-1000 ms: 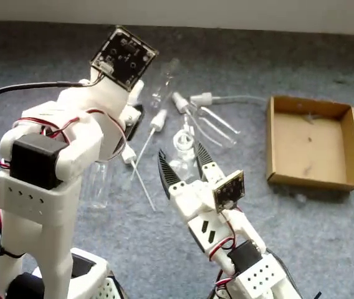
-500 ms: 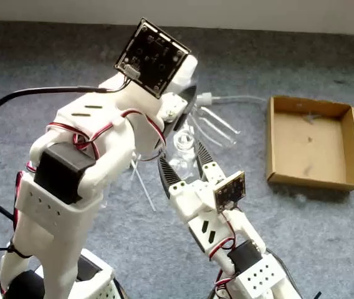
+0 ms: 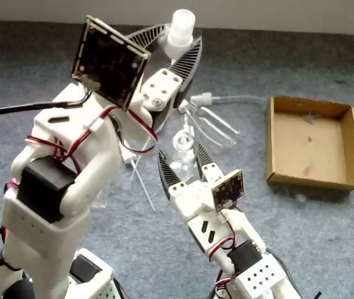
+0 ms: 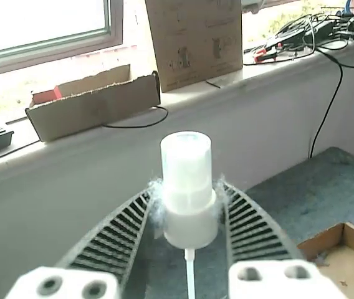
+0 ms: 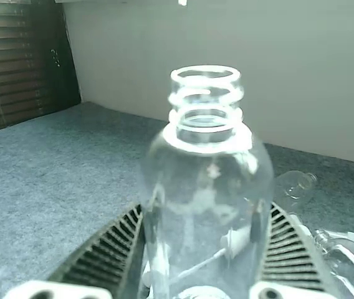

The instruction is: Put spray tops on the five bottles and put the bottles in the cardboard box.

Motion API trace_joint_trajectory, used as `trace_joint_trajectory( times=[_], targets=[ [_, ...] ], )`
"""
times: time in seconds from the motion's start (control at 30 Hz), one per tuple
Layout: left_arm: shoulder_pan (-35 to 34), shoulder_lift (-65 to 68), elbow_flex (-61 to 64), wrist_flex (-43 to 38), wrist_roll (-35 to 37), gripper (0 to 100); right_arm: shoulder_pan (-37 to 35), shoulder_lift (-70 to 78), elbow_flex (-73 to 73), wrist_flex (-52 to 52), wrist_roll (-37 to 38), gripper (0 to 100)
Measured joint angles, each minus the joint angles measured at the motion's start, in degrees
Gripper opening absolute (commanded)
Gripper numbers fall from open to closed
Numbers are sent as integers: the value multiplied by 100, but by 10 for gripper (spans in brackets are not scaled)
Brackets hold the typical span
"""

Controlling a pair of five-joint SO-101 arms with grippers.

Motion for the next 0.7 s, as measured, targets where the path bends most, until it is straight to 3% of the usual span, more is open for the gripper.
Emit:
trace_joint_trajectory(
  times=[0.1,0.33,0.7],
  targets=[
    [35,-281,0,-70,237,4,0,0,0,0,0,202],
    [26,-782,-9,-70,2189,4,0,0,0,0,0,202],
    [457,-826,730,-70,2365,4,0,0,0,97,0,202]
  ],
)
